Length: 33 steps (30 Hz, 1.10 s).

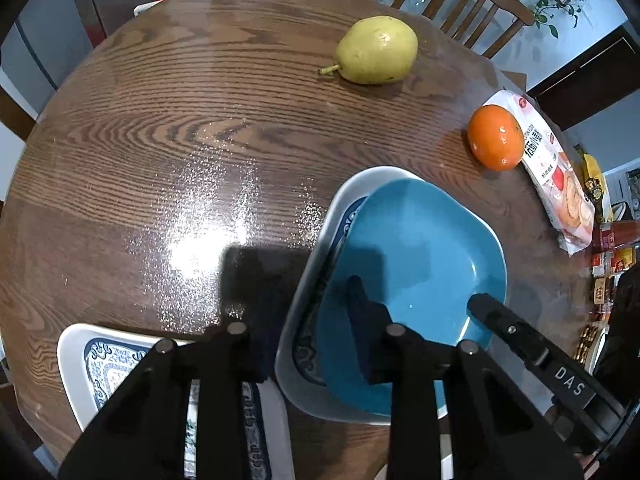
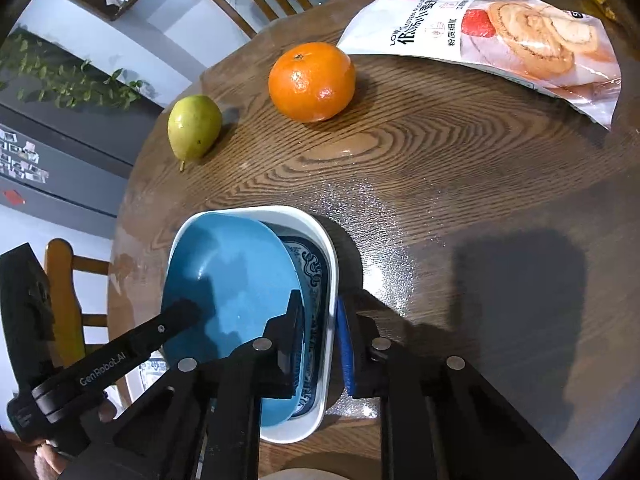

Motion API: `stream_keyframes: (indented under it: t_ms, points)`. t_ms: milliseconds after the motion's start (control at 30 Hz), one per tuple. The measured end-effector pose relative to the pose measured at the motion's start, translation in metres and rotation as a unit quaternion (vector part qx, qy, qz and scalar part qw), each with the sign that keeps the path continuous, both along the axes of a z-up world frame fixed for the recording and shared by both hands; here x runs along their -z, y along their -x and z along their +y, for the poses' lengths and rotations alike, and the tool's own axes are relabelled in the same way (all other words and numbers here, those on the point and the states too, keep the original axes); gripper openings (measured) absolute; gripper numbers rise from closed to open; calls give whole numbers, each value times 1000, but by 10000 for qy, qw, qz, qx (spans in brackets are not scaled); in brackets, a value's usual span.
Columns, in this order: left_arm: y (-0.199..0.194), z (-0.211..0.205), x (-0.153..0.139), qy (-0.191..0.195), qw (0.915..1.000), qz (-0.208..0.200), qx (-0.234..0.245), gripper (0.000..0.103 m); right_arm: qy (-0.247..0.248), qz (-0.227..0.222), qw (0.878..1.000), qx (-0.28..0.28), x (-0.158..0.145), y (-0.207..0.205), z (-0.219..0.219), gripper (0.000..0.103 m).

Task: Organize plates and bowls

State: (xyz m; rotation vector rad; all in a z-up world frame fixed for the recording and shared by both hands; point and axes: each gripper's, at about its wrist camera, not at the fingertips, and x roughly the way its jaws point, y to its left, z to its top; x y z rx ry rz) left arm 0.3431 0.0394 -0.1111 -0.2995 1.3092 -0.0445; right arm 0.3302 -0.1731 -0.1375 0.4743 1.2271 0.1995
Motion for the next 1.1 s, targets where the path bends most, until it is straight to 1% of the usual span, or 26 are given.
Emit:
stream_keyframes:
  t_ms: [67, 200, 333, 400, 600, 667, 767, 900, 1100]
  points:
    - [-1, 1, 0, 45, 10000, 19, -60, 27, -41, 75, 10000, -2, 3, 0, 1, 18]
    - [-3, 2, 1, 97, 9999, 24, -112, 28, -20, 39, 10000, 11, 2, 1, 1, 18]
    - [1, -8, -1, -182, 9998, -21, 17, 27, -63, 32, 10000, 67, 2, 2, -1, 18]
    - [4, -15, -1, -307, 9994, 23, 141, 27, -71, 24, 9999, 129, 2, 2, -3, 18]
    - [5, -21, -9, -213, 9995, 110, 188, 27, 102, -95, 9997, 204, -11, 2, -6, 18]
    - [6, -23, -15, -208, 9996, 26, 205, 27, 219, -158, 9995, 178, -18, 2, -5, 19]
    - [10, -27, -25, -360, 9990, -96, 236, 27, 344, -257, 9990, 147, -26, 1, -3, 19]
    - [17, -28, -31, -402, 9988, -108, 260, 27, 365, -345, 9986, 134, -32, 3, -2, 19]
    - [29, -18, -49, -459, 9982, -323, 200, 27, 275, -443, 9986, 69, -42, 8, 2, 19]
